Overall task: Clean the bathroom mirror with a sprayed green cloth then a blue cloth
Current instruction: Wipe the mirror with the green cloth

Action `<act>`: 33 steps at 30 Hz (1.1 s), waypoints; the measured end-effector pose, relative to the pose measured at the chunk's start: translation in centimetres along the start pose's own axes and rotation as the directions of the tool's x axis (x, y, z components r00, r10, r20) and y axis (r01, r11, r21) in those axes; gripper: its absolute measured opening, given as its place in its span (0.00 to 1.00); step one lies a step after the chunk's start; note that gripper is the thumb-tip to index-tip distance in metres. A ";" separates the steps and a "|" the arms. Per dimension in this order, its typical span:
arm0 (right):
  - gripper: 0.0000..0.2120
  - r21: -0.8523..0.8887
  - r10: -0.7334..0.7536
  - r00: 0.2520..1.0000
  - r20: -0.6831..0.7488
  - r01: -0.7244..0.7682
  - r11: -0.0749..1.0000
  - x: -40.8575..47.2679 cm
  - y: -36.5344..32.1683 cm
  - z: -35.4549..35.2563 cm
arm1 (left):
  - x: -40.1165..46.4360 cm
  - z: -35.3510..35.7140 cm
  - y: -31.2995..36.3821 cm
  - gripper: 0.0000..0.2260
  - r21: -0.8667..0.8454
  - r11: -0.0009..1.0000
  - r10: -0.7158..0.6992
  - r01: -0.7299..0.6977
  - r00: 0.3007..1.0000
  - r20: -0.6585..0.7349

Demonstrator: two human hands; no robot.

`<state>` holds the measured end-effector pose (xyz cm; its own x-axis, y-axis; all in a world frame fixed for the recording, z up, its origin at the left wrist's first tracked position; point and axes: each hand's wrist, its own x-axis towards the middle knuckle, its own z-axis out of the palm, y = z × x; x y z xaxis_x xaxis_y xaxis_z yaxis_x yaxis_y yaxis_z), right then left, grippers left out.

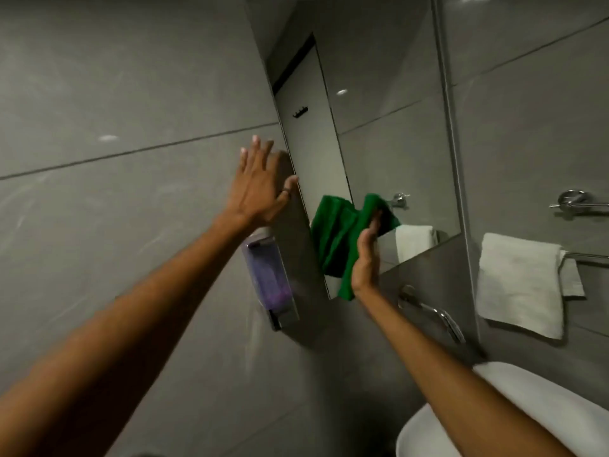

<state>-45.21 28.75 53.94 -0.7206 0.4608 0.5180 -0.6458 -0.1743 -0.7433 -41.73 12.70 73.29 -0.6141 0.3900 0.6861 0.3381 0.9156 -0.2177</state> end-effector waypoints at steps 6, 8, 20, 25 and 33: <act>0.29 -0.725 -0.402 0.850 0.340 0.509 0.464 0.8 8.6 3.1 | 2.2 2.6 -3.9 0.33 0.407 0.910 0.149 -0.079 0.979 -0.142; 0.28 -0.704 -0.419 0.807 0.416 0.578 0.413 2.5 9.6 1.6 | 2.4 3.5 -4.0 0.33 0.428 0.901 0.159 -0.065 0.969 -0.188; 0.29 -0.713 -0.435 0.847 0.306 0.507 0.484 15.9 10.1 -11.6 | 2.9 4.3 -4.2 0.34 0.475 0.880 0.160 -0.022 0.954 -0.253; 0.30 -0.718 -0.385 0.912 0.141 0.362 0.595 21.4 10.0 -16.9 | 2.9 4.3 -4.1 0.34 0.494 0.869 0.164 -0.012 0.950 -0.266; 0.31 -0.674 -0.298 0.952 -0.076 0.171 0.719 24.4 10.0 -18.5 | 3.2 4.5 -4.2 0.34 0.493 0.870 0.168 -0.007 0.944 -0.283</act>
<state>-64.56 54.33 51.33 -0.4741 0.5565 0.6823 -0.4179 0.5398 -0.7307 -48.28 10.53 73.29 -0.3207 0.4946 0.8078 -0.0527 0.8422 -0.5365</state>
